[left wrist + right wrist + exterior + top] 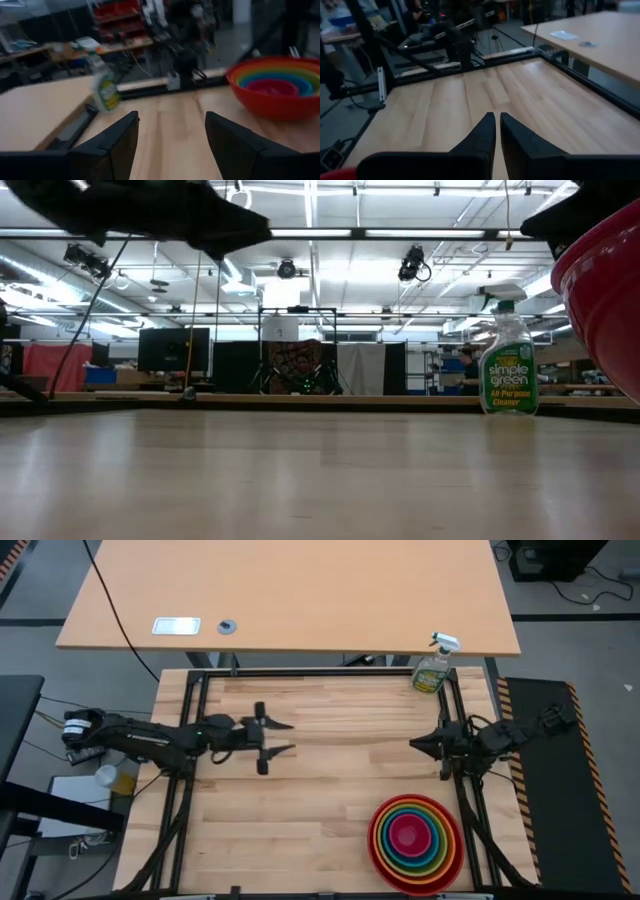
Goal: Nest bowls inside each other
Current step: Return to Home Position
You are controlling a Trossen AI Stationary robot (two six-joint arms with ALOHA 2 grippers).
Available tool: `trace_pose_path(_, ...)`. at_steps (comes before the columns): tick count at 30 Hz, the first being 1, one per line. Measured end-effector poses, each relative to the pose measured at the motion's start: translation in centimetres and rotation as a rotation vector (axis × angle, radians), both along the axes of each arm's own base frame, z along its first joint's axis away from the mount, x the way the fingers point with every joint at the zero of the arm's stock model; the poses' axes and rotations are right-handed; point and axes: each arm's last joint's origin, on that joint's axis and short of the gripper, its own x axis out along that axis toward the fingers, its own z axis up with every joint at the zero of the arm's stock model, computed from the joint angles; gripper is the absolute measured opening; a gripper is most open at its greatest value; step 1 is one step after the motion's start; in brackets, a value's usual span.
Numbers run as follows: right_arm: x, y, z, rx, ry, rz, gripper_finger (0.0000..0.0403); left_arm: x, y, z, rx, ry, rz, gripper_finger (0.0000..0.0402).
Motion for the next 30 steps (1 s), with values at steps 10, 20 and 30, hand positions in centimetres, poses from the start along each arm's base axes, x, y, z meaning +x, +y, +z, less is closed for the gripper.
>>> trace_pose_path(10,-3.0,-1.2,1.0,-0.023,-0.227,-0.018,0.0034,-6.8,0.8,-2.4,-0.093,-0.152,0.059,0.0233)
trace_pose_path(20,-2.5,-1.1,0.5,0.015,-0.234,-0.059,0.0034,-10.2,0.7,-5.9,-0.174,-0.243,0.107,0.0233)
trace_pose_path(30,-0.2,-0.6,-3.6,0.053,-0.394,-0.176,0.0033,-11.3,0.0,-6.0,-0.199,-0.236,0.053,0.0233)
